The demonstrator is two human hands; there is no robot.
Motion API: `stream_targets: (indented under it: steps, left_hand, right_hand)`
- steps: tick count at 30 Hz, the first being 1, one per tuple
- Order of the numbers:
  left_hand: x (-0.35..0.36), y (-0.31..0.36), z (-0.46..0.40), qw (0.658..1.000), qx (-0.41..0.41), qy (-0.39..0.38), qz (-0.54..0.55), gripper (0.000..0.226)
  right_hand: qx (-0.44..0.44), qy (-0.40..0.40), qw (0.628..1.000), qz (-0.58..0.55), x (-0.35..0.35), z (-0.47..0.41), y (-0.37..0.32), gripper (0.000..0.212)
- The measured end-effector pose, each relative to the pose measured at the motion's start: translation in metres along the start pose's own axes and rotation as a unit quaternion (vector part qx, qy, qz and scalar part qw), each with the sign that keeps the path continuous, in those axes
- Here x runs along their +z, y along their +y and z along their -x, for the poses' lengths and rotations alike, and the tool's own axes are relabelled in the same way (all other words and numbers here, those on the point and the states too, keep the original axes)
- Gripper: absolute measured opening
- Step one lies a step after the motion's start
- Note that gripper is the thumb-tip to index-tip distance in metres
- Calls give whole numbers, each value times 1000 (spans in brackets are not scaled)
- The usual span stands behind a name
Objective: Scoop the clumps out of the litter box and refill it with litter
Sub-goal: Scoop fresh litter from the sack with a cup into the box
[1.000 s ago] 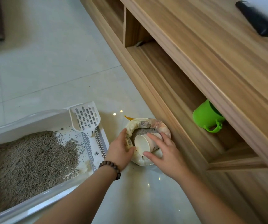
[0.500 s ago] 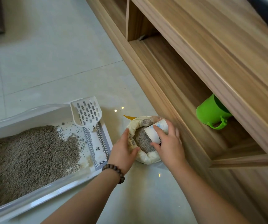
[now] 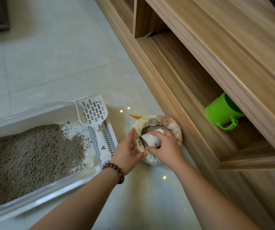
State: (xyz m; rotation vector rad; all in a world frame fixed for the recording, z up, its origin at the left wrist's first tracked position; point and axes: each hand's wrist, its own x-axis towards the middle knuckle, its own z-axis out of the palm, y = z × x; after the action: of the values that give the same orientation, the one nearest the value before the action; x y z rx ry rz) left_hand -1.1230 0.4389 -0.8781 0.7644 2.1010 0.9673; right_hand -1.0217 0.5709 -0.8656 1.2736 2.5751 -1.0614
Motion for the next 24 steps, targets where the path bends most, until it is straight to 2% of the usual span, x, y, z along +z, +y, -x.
stream_targets:
  steps: [3,7,12,14,18,20,24]
  left_hand:
    - [-1,0,-1,1000,2,-2,1,98]
    - [0,-1,-2,1000,1,2,1,98]
    - [0,1,-3,1000,4,7,-5,98]
    - [0,2,-3,1000,2,5,-7,97]
    - [0,2,-3,1000,-1,5,-7,96]
    - [0,3,-3,1000,0,9,-18,96]
    - [0,4,-2,1000,-3,9,-20,95]
  right_hand:
    - [8,-27,996,-79,-11,-9,2,57]
    - [41,-76,974,-210,-30,-14,7,45]
    - [58,-63,951,-296,-47,-11,15,35]
    - [68,-55,922,-377,-53,-7,18,32]
    - [80,-64,828,-552,-59,5,17,34]
    - [86,-74,811,-574,-57,10,16,32]
    - [102,-51,807,-579,-50,15,14,30]
